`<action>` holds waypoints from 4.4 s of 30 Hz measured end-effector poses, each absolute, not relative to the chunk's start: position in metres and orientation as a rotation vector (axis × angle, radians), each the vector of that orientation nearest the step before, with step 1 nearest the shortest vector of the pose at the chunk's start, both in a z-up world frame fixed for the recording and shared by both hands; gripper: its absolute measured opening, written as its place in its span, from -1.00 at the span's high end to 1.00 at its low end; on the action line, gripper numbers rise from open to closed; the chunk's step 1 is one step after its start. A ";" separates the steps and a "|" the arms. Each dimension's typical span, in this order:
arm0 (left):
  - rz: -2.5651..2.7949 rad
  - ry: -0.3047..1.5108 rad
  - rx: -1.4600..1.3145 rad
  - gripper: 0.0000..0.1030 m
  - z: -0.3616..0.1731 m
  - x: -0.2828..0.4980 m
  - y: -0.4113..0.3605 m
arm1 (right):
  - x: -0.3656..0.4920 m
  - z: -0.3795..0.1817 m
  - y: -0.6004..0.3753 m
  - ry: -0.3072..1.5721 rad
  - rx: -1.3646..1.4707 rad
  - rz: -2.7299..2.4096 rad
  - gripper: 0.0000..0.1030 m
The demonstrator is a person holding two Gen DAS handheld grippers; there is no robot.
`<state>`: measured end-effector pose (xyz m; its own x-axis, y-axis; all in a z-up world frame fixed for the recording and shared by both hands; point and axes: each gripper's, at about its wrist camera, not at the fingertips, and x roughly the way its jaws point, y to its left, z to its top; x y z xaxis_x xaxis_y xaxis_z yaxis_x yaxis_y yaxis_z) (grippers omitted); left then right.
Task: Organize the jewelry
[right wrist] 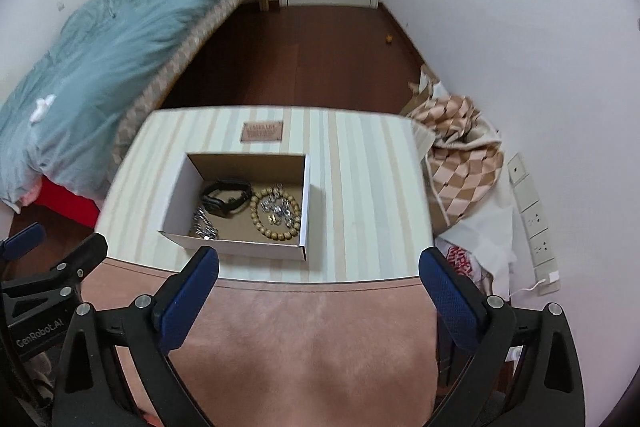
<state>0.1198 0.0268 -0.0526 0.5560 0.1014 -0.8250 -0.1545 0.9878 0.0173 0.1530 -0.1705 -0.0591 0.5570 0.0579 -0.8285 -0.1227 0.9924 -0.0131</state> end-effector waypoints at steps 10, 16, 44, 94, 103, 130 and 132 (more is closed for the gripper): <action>0.130 0.827 -0.052 -0.99 0.030 0.061 0.020 | 0.080 0.029 -0.174 0.807 -0.064 0.114 -0.97; 0.112 0.788 -0.057 -0.99 0.056 0.033 0.017 | 0.048 0.066 -0.179 0.744 -0.061 0.112 -0.97; 0.147 0.887 -0.064 -0.99 0.047 0.057 0.013 | 0.073 0.059 -0.187 0.808 -0.048 0.101 -1.00; 0.151 0.982 -0.054 -0.99 0.028 0.106 0.014 | 0.133 0.034 -0.174 0.938 -0.088 0.098 -1.00; 0.154 0.980 -0.049 -0.99 0.029 0.104 0.013 | 0.128 0.032 -0.170 0.942 -0.092 0.097 -1.00; 0.153 0.984 -0.045 -0.99 0.031 0.101 0.014 | 0.130 0.033 -0.175 0.942 -0.091 0.095 -1.00; 0.153 0.983 -0.044 -0.99 0.032 0.100 0.014 | 0.130 0.033 -0.176 0.943 -0.093 0.096 -1.00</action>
<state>0.1000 0.0138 0.0319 0.5450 0.1087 -0.8313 -0.1487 0.9884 0.0317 0.1296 -0.1762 0.0331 0.5839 0.0419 -0.8107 -0.1227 0.9917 -0.0371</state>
